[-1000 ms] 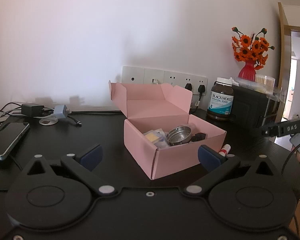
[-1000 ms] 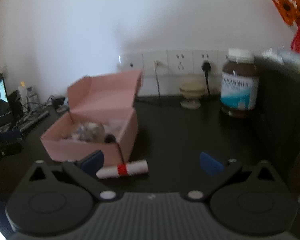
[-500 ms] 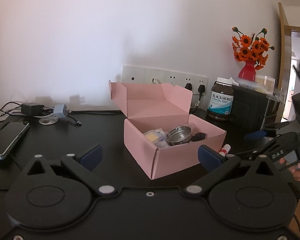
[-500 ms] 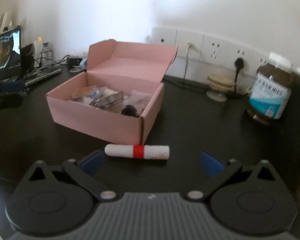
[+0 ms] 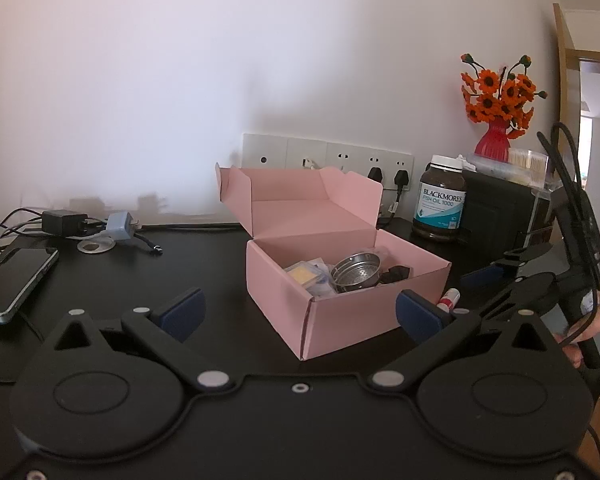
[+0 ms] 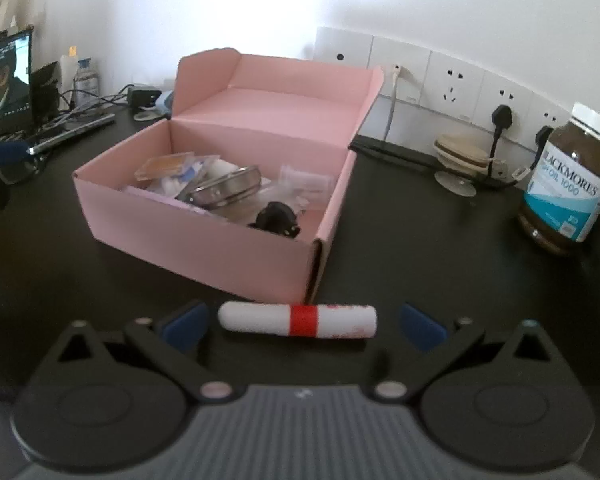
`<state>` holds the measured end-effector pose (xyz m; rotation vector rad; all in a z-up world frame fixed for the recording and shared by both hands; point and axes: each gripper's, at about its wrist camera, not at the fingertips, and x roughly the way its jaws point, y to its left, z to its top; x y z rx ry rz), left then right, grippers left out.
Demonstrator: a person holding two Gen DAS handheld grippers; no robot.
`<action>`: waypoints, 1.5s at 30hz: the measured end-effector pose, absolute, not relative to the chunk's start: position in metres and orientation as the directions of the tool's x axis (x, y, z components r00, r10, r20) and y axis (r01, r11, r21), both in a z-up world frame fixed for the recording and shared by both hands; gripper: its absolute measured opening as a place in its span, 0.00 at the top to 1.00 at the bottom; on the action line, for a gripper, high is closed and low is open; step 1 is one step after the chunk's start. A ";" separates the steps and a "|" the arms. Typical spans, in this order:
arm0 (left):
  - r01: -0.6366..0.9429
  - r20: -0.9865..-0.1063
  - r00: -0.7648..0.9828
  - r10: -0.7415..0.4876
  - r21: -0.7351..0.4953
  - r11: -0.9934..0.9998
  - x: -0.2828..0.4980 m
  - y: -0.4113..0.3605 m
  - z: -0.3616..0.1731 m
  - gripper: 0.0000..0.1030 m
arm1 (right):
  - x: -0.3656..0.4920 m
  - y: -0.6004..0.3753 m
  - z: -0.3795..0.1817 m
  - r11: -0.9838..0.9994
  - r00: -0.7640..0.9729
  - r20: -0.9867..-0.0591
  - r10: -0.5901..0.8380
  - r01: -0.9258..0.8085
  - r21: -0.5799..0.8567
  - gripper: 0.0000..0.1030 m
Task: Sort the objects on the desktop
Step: 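Close the right gripper on the white tube and lift it, then carry the white tube with the right gripper down into the pink box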
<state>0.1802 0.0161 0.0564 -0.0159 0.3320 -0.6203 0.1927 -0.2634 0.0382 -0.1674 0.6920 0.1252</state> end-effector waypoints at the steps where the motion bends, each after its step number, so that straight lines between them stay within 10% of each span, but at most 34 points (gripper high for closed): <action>1: 0.568 -0.300 0.763 -0.573 -0.113 0.815 0.180 0.016 0.056 0.00 | 0.193 -0.263 0.038 0.980 0.764 -0.642 0.061 -0.169 -0.109 0.01; 45: 0.568 -0.309 0.759 -0.574 -0.119 0.815 0.182 0.016 0.056 0.00 | 0.175 -0.271 0.082 0.982 0.806 -0.575 0.142 -0.186 -0.017 0.18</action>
